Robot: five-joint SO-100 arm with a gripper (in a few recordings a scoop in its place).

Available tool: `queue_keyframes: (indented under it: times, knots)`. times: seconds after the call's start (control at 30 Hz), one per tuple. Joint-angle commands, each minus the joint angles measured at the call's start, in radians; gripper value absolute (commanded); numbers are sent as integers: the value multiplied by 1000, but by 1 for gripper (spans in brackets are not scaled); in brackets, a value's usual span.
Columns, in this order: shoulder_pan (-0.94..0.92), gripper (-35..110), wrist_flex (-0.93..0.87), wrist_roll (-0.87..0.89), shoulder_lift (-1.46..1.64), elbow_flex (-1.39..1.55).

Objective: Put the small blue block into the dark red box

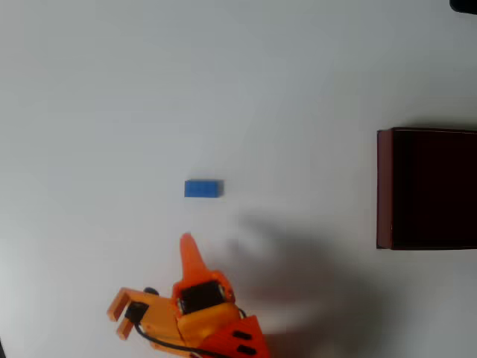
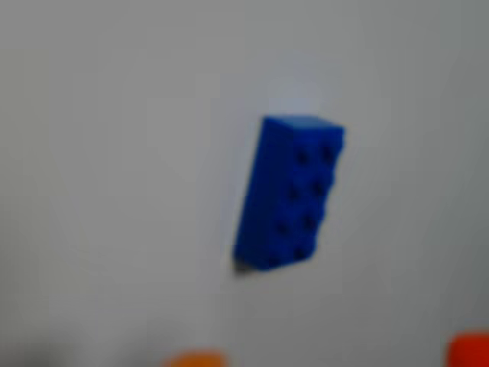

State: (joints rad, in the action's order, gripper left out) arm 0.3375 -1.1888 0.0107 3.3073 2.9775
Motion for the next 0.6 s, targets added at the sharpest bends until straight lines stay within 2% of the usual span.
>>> queue_keyframes:
  times: [0.0,0.33,0.57]
  knots:
    - [-31,15,15,12,-127,-127]
    - [-147,17,49,-6,-541,-383]
    - [-140,18,121,12,-831,-520]
